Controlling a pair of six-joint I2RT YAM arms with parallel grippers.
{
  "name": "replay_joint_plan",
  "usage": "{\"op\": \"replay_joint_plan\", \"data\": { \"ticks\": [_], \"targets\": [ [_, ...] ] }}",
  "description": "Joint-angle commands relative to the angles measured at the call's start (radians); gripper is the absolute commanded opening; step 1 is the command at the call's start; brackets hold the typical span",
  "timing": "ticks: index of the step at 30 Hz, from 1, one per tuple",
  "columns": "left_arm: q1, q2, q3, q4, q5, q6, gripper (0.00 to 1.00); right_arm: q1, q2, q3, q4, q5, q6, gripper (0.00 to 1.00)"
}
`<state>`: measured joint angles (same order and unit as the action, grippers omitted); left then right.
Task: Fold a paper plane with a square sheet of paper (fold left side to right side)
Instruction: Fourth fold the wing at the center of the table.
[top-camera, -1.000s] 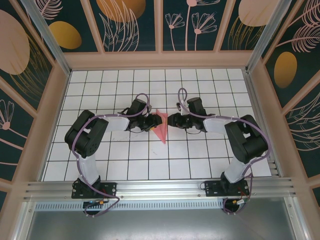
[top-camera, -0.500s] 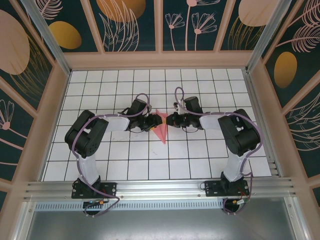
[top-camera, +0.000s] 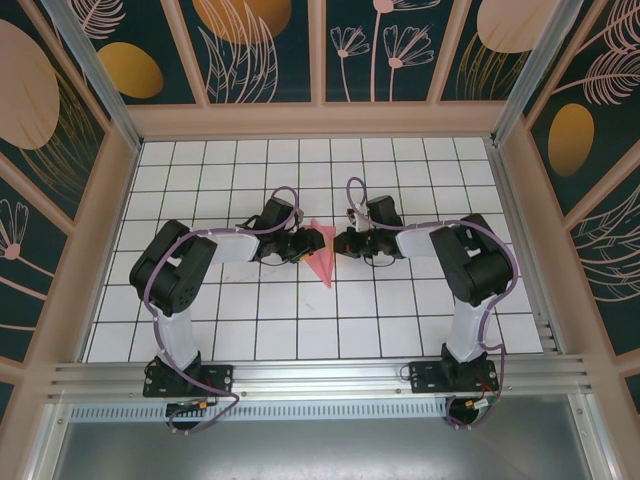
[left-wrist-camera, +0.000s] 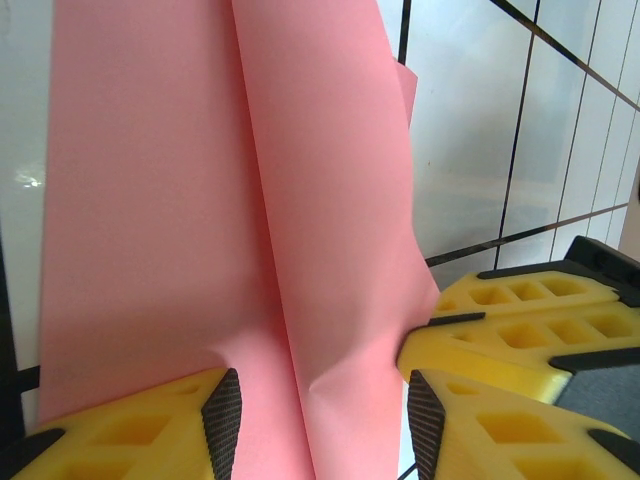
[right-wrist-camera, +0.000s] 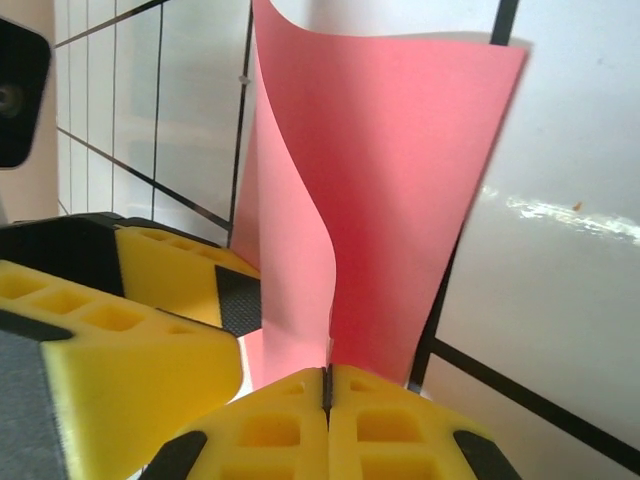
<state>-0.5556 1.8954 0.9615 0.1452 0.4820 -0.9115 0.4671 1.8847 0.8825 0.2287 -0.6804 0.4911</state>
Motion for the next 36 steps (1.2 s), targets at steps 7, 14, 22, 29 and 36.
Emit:
{"op": "replay_joint_plan", "data": {
  "ticks": [7,14,22,29,36],
  "targets": [
    [-0.013,0.042,-0.002,-0.032,-0.055,0.023,0.51,-0.005,0.04,0.04,-0.03,0.021,-0.038,0.03],
    [-0.014,0.046,0.002,-0.033,-0.051,0.023,0.51,-0.004,0.05,0.057,-0.065,0.037,-0.057,0.03],
    [-0.015,0.048,0.001,-0.031,-0.051,0.023,0.51,0.002,0.065,0.07,-0.117,0.059,-0.074,0.03],
    [-0.015,0.049,0.002,-0.029,-0.05,0.023,0.51,0.018,0.049,0.062,-0.13,0.068,-0.066,0.03],
    [-0.015,0.027,0.0,-0.03,-0.049,0.02,0.51,0.031,0.061,0.068,-0.174,0.104,-0.05,0.03]
  ]
}}
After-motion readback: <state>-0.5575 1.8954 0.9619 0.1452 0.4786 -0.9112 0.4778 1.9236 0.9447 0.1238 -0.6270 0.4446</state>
